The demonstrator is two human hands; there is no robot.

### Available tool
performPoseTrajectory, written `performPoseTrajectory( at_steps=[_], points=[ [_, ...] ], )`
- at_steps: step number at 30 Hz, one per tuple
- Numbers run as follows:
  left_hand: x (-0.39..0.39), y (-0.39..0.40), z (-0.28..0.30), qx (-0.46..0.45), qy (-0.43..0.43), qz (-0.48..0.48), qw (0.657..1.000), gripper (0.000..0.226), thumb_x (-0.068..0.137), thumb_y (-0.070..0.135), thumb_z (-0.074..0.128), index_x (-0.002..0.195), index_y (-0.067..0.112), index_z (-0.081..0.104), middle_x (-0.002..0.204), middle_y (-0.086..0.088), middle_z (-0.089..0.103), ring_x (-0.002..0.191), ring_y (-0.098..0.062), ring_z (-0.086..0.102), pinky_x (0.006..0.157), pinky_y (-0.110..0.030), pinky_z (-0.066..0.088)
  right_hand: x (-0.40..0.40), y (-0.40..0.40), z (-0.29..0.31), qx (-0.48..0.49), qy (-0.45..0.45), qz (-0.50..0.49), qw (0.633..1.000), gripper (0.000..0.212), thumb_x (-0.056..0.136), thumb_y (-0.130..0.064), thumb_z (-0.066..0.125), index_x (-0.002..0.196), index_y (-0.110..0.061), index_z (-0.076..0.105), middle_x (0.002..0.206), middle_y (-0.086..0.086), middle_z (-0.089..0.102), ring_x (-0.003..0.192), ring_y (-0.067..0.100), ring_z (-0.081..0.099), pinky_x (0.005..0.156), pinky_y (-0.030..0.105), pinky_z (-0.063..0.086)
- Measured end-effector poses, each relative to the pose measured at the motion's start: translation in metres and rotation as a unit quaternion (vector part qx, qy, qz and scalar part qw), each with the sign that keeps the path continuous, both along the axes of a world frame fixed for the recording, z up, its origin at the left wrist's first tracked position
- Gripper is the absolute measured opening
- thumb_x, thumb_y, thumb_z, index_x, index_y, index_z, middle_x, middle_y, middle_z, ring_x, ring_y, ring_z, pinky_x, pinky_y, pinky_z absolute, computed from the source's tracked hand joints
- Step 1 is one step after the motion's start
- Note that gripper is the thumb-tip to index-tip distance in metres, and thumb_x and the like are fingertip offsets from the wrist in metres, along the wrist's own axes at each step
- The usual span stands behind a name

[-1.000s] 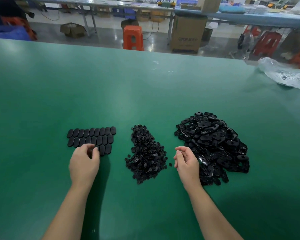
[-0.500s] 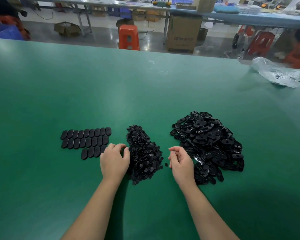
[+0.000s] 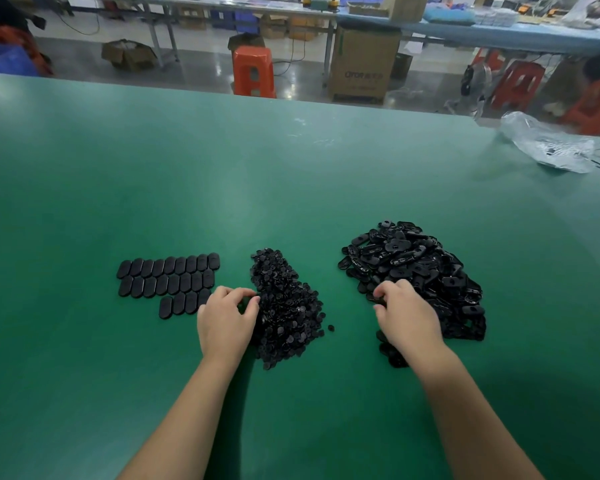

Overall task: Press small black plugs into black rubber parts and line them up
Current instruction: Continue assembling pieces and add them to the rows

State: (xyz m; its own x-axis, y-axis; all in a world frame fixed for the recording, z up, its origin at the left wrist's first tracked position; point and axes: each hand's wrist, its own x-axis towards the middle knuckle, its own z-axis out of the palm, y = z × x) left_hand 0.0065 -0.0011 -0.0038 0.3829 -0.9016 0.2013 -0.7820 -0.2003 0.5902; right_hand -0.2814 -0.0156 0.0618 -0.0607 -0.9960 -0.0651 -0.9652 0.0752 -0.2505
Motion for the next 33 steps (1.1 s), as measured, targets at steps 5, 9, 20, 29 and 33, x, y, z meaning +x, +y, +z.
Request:
performPoseTrajectory(
  at_steps=[5,9,20,29,33],
  points=[
    [0.0,0.0,0.0,0.006,-0.003,-0.011,1.0,0.011,0.091,0.04,0.068,0.09,0.031,0.072,0.09,0.013,0.06,0.084,-0.013,0.059,0.082,-0.032,0.034,-0.022,-0.005,0.005,0.068,0.115,0.022,0.991,0.026,0.101,-0.028,0.057,0.128,-0.025,0.055,0.121,0.0,0.053,0.091,0.023,0.064,0.071,0.033,0.048],
    [-0.001,0.001,0.001,0.01,-0.022,-0.023,0.999,0.013,0.091,0.042,0.067,0.091,0.031,0.073,0.092,0.011,0.062,0.088,-0.012,0.057,0.082,-0.031,0.03,-0.023,-0.007,0.001,0.065,0.129,0.028,0.989,0.028,0.1,-0.021,0.058,0.128,-0.025,0.053,0.121,0.0,0.057,0.094,0.023,0.065,0.069,0.031,0.044],
    [-0.001,0.002,0.005,0.019,0.012,-0.033,0.999,0.016,0.092,0.044,0.067,0.079,0.035,0.063,0.085,0.017,0.057,0.083,-0.009,0.054,0.082,-0.032,0.032,-0.024,-0.008,0.005,-0.013,0.039,0.01,0.999,0.018,0.101,-0.027,0.06,0.114,-0.028,0.071,0.111,-0.004,0.057,0.086,0.018,0.064,0.071,0.03,0.051],
    [-0.003,0.009,0.014,-0.005,0.137,-0.023,0.99,0.018,0.092,0.037,0.068,0.075,0.034,0.061,0.068,0.015,0.063,0.066,-0.007,0.058,0.09,-0.047,0.049,0.021,0.008,0.014,-0.027,-0.392,-0.007,0.92,0.021,0.095,-0.007,0.058,0.093,-0.025,0.069,0.081,0.003,0.072,0.064,0.016,0.066,0.062,0.035,0.059],
    [-0.003,0.01,0.017,0.003,0.167,-0.019,0.986,0.018,0.092,0.033,0.069,0.075,0.034,0.061,0.062,0.01,0.063,0.061,-0.014,0.058,0.09,-0.053,0.051,0.042,0.014,-0.01,-0.018,-0.526,-0.063,0.848,0.02,0.098,0.0,0.053,0.093,-0.013,0.068,0.088,0.007,0.074,0.067,0.012,0.069,0.063,0.027,0.059]
  ],
)
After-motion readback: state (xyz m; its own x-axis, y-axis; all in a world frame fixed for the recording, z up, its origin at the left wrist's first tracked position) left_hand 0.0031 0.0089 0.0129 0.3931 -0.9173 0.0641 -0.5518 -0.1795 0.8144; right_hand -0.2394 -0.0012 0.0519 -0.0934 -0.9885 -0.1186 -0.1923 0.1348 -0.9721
